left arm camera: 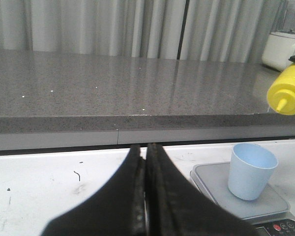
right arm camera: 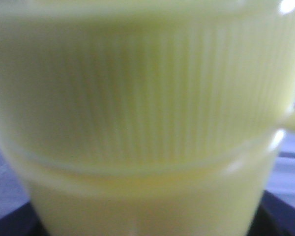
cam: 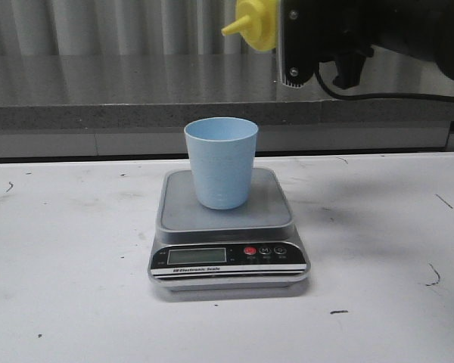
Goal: Pour seasoning into cup on scale with both arms
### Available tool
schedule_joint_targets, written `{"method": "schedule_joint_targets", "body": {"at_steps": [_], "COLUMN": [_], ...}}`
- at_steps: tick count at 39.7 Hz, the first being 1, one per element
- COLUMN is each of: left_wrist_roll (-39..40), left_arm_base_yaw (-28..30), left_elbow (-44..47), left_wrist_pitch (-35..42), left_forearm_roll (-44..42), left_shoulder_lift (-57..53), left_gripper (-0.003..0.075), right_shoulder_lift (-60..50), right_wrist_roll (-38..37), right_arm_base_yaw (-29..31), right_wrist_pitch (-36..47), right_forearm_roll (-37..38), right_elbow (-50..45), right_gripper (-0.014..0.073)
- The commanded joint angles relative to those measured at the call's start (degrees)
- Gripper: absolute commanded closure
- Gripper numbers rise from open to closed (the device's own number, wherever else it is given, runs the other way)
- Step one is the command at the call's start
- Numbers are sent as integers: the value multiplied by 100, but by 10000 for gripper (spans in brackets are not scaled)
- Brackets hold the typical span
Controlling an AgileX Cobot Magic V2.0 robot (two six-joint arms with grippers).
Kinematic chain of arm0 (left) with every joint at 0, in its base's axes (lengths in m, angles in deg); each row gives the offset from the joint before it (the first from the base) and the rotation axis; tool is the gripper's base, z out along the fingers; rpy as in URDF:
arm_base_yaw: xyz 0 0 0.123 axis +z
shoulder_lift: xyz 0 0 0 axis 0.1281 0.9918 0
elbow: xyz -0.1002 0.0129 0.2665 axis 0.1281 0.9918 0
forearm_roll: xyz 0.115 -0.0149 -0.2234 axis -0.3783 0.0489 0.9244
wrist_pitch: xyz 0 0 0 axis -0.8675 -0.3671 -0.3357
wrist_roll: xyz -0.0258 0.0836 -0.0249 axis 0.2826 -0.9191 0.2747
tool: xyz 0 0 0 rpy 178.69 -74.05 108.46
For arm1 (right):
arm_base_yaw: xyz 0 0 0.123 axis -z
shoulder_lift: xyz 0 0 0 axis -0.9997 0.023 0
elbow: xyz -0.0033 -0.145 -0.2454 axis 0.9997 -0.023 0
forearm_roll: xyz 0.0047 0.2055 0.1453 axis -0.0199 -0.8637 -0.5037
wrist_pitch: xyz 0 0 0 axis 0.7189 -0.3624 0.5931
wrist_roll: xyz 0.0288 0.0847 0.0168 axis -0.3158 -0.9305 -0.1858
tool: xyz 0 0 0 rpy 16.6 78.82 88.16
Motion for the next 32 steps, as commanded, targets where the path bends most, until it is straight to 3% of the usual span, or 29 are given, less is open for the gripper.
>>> {"method": "schedule_joint_targets", "body": {"at_steps": [1,14,32], "left_wrist_roll": [65,65,65], "left_arm_base_yaw": [-1,-1,-1], "left_elbow": [-153,-153,-153], "left_wrist_pitch": [444,436,436], "left_forearm_roll": [40,40,40], "left_shoulder_lift": [67,67,67], "left_gripper": [740,740,740], "right_shoulder_lift": [-320,-320,-320], "right_wrist_roll": [386,1089,1433], "right_arm_base_yaw": [0,0,21], "right_wrist_pitch": [844,729,86], "right_forearm_roll": [375,407,358], "right_elbow": [284,489,545], "right_gripper": [453,453,442]}}
